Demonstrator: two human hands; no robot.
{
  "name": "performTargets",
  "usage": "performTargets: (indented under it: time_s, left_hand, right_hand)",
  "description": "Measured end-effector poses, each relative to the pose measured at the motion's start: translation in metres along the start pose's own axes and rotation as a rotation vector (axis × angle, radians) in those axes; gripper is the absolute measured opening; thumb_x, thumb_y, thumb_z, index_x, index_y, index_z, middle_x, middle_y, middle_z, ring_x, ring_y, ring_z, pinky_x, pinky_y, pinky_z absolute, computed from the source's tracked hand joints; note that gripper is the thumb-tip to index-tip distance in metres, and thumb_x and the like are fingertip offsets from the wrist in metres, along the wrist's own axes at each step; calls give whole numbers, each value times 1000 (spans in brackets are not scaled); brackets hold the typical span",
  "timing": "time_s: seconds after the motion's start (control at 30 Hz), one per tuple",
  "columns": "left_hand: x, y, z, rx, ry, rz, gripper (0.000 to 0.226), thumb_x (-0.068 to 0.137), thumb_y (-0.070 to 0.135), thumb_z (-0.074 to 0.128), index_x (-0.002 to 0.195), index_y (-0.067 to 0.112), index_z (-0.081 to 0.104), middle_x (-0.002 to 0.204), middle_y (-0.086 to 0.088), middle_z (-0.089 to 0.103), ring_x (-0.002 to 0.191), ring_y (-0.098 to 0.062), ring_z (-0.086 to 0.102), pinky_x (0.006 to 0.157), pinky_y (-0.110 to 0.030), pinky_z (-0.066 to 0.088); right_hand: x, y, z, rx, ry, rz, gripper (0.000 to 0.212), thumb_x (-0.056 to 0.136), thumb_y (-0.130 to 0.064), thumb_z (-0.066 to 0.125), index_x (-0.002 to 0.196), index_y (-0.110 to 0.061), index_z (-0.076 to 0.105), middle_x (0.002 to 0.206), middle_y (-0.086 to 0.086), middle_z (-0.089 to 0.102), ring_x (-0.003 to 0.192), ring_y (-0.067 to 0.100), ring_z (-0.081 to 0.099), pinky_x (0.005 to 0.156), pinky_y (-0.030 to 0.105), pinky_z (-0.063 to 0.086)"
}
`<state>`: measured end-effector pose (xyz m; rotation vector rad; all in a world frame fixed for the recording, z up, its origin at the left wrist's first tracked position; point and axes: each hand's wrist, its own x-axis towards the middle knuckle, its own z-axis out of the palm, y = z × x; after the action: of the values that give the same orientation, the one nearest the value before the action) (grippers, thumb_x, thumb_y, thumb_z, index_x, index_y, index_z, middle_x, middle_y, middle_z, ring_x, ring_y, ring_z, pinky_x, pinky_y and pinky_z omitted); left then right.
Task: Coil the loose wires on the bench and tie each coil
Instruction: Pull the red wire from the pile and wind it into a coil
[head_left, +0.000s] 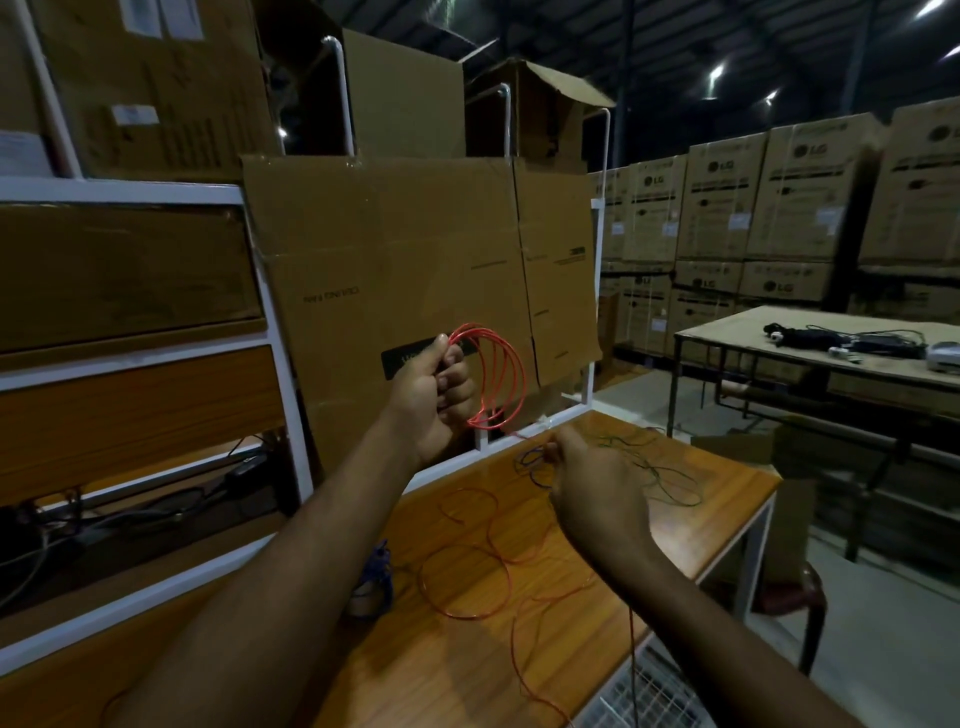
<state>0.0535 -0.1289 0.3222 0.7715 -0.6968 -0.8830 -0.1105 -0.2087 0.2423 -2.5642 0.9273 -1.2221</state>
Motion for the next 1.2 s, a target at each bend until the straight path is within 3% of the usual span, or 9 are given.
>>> performTargets:
  time_s: [0.13,0.27,0.4,0.57,0.73,0.83,0.97,1.07,1.2]
  left_hand:
    - [5,-6,-5,64,21,-3,41,107,36,32,71,17,41,49,7,30,38,-6,22,35,-18,18]
    - [6,-12,-9,255,-14,13,43,104,41,38,74,15,55,60,-1,46,51,-13,39,53,-26,32]
    - [-1,-17,-6,381,-55,11,39,103,38,44,118,6,59,106,-19,67,95,-32,66,86,-47,54]
    - [-8,-6,6,166,-192,-153,32,98,39,41,76,17,47,50,7,35,38,-4,27,38,-17,18]
    - [-7,1,4,117,-288,-272,34,97,38,41,70,17,43,47,8,31,35,-5,25,36,-19,14]
    - [-7,-1,2,105,-310,-300,35,98,38,41,71,17,45,49,8,31,36,-5,26,36,-18,17]
    - [-11,-5,5,226,-306,-251,37,102,38,37,72,17,44,53,7,28,42,-6,20,40,-20,14]
    - [-11,-4,4,326,-271,-204,38,103,37,36,70,19,42,54,7,25,43,-8,17,40,-21,14]
    - [-8,-4,3,247,-160,-153,42,106,34,34,66,20,37,50,8,23,38,-6,18,38,-20,11]
  right_hand:
    - [-8,-39,-28,-134,-192,-283,22,102,-14,44,121,-24,50,89,-5,56,73,13,51,60,29,42]
    - [8,-57,-47,-89,-32,-606,38,89,-13,68,125,-19,59,110,6,60,77,14,59,62,20,44]
    - [52,-55,-53,-31,49,-678,35,84,-20,72,116,-9,63,108,9,64,80,13,62,67,23,53]
    - [89,-38,-47,-58,168,-433,21,102,-36,48,104,-17,56,93,-3,51,62,11,50,47,18,37]
    - [85,-27,-30,28,27,-300,30,105,-48,24,109,-25,43,67,-4,57,51,13,53,42,28,41]
    - [85,-24,-22,97,73,-245,27,105,-47,29,99,-27,46,63,-4,52,50,12,50,44,25,32]
    - [91,-23,-26,515,-85,-65,34,106,-41,36,79,-28,52,68,-4,59,59,15,60,54,35,47]
    - [84,-19,-34,908,-360,104,41,106,-41,36,83,-14,57,59,-1,57,55,20,62,46,26,44]
    - [73,5,-25,933,-496,125,77,96,-62,32,95,9,61,79,19,63,59,17,58,46,19,41]
